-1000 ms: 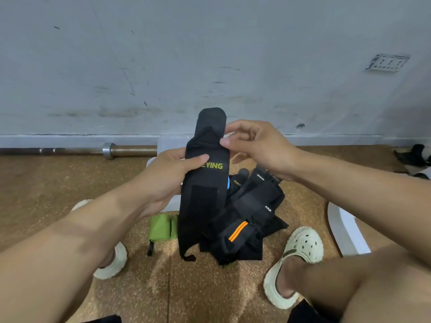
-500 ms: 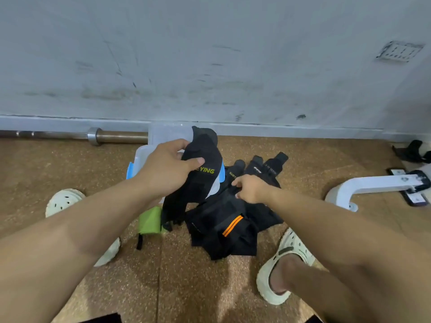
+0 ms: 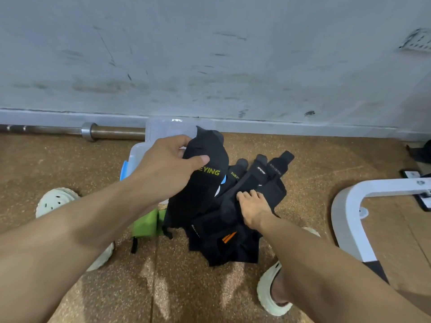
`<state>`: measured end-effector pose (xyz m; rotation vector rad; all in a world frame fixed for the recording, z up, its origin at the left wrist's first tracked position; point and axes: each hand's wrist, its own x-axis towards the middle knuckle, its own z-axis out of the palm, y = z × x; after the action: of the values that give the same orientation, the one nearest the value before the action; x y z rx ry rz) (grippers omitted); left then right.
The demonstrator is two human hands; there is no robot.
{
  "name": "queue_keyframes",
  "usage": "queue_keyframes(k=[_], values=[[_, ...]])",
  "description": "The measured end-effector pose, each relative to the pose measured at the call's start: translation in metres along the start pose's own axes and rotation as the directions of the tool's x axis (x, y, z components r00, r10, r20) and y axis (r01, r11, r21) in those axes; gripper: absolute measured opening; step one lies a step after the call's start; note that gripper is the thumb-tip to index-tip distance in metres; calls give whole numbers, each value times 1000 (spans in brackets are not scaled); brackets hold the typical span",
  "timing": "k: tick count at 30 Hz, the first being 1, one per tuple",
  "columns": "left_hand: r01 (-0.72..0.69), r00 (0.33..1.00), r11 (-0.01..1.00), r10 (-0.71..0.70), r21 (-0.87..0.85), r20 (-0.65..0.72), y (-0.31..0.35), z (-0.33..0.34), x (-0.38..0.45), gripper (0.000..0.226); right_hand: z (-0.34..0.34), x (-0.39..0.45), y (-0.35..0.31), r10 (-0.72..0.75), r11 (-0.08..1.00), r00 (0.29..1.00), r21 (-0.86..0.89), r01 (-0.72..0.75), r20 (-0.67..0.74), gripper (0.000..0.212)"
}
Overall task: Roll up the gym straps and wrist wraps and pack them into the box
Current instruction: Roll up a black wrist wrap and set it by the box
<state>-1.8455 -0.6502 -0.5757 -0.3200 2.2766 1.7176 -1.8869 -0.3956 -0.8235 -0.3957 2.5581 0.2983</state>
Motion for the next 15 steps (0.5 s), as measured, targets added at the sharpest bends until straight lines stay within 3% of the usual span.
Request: queue_keyframes(k=[5, 7, 10, 15], values=[[-8, 1000, 1000, 8, 30, -10, -1, -2, -2, 8, -10, -11, 20, -12, 983, 1000, -185, 13, 7, 29], [-5, 999, 1000, 6, 25, -31, -2, -4, -3, 9, -31, -19, 33, -48, 989, 991, -144, 30, -125, 26], [1, 997, 1000, -2, -14, -82, 0, -9, -3, 12, -85, -35, 52, -107, 994, 907, -32, 103, -407, 22], [1, 986, 997, -14, -76, -165, 5, -19, -4, 11, -181, -77, 59, -103, 971, 792, 113, 212, -601, 34]])
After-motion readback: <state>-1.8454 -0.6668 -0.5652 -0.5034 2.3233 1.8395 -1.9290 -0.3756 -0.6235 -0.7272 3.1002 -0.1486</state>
